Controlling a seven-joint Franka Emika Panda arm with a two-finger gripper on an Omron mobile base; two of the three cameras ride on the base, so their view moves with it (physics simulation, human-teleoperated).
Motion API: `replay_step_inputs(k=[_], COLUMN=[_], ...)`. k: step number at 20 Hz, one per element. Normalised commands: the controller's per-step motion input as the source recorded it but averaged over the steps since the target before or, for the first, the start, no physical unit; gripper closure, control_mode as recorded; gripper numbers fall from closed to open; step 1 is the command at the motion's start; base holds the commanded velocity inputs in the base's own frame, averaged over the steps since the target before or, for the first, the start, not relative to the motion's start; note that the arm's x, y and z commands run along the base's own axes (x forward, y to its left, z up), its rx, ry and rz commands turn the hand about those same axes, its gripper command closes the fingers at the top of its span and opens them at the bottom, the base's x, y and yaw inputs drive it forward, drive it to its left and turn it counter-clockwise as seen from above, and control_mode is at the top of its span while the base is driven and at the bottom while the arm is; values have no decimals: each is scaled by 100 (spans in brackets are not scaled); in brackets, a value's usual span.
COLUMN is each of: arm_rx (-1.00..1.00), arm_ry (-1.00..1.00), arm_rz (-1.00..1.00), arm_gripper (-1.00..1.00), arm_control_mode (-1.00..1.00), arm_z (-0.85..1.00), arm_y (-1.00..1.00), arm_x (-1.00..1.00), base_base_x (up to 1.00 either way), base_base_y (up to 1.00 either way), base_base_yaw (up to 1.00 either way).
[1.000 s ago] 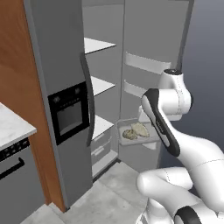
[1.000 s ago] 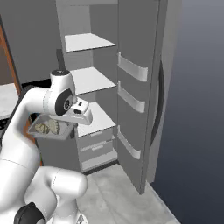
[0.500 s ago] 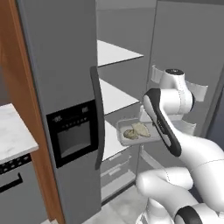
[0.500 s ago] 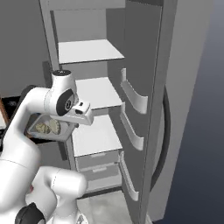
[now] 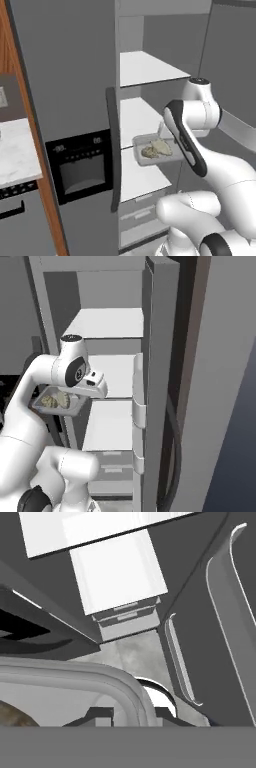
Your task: Place two dumplings into each of the tupperware containers and then place the containers in the fridge.
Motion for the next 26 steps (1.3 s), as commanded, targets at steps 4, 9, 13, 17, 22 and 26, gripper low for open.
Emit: replay_step_inputs(k=[4, 9, 13, 17, 22, 26], arm_rx=[0, 0, 0, 15, 16, 17], arm_ry=[0, 0, 0, 6, 13, 2], arm_rz=[0, 0, 0, 0, 0, -32], arm_gripper=[100, 100, 100, 100, 100, 100], arm_control_mode=[100, 100, 100, -100, -100, -100], arm_z=[0, 0, 0, 0, 0, -12], arm_y=[0, 0, 0, -59, -74, -68], arm_x=[0, 0, 0, 9, -11, 0], base_base_x=[49, 67, 51, 8, 0, 0], base_base_y=[-5, -25, -67, -21, 0, 0], base_base_yaw=[57, 45, 21, 0, 0, 0])
